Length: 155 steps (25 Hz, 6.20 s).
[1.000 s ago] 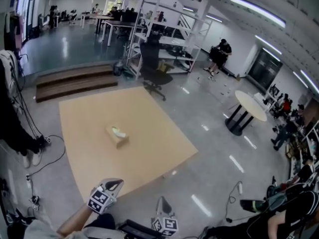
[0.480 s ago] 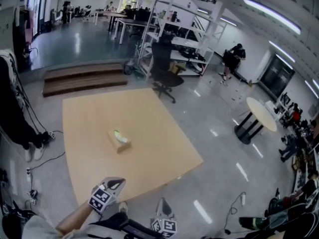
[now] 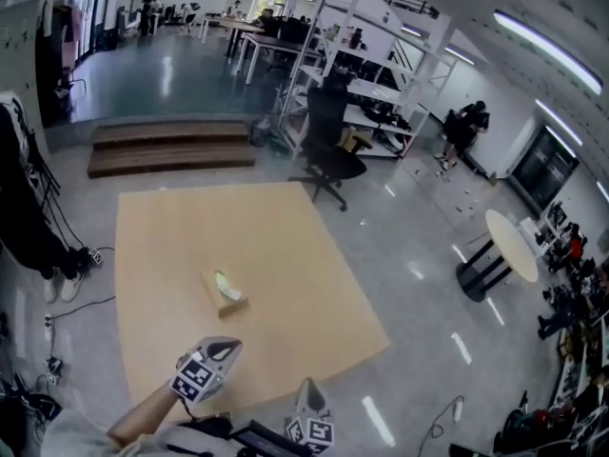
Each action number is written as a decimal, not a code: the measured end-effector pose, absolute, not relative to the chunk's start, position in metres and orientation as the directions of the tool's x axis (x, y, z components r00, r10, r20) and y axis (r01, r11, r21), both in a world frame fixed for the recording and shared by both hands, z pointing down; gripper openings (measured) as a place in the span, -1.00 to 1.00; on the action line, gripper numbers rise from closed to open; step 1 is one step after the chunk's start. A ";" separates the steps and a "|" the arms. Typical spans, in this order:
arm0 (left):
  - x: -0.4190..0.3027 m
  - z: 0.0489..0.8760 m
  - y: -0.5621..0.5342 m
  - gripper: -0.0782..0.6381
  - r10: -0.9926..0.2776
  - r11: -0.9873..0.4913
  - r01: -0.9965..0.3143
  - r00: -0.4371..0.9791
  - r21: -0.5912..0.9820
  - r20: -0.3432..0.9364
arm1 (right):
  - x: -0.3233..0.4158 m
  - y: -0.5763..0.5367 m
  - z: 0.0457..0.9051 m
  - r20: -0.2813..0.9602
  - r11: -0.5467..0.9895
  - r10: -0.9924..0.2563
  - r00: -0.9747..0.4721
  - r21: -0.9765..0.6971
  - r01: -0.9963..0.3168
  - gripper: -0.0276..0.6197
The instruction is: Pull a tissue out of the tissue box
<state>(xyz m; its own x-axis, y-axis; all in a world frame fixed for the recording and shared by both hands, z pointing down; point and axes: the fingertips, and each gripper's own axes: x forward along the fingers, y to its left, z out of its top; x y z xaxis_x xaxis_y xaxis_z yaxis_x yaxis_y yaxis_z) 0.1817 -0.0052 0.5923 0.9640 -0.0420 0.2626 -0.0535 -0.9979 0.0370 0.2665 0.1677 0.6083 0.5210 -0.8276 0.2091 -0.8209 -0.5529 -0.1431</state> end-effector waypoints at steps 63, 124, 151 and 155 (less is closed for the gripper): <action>0.093 0.663 -0.169 -0.76 -0.524 -0.769 -0.619 0.754 0.162 0.396 | 0.246 -0.113 0.671 0.423 0.067 -0.902 -0.085 -0.057 -0.996 -0.83; 0.073 0.660 -0.168 -0.76 -0.559 -0.743 -0.650 0.734 0.162 0.386 | 0.260 -0.161 0.682 0.370 0.022 -0.929 -0.025 -0.013 -1.000 -0.90; 0.069 0.643 -0.154 -0.76 -0.571 -0.761 -0.635 0.753 0.135 0.326 | 0.269 -0.165 0.540 0.098 0.024 -0.995 -0.022 0.019 -1.000 -0.90; 0.068 0.640 -0.150 -0.76 -0.570 -0.763 -0.633 0.755 0.130 0.325 | 0.268 -0.154 0.540 0.098 0.018 -0.995 -0.016 0.015 -1.000 -0.90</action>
<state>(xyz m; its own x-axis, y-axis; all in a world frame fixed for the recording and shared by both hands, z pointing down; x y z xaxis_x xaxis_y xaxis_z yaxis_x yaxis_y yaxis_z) 0.0685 -0.1505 0.6396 0.7546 -0.5699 0.3252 -0.6326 -0.7635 0.1301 0.2684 -0.1543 0.5403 -0.0160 -0.9950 0.0982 -0.9997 0.0176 0.0154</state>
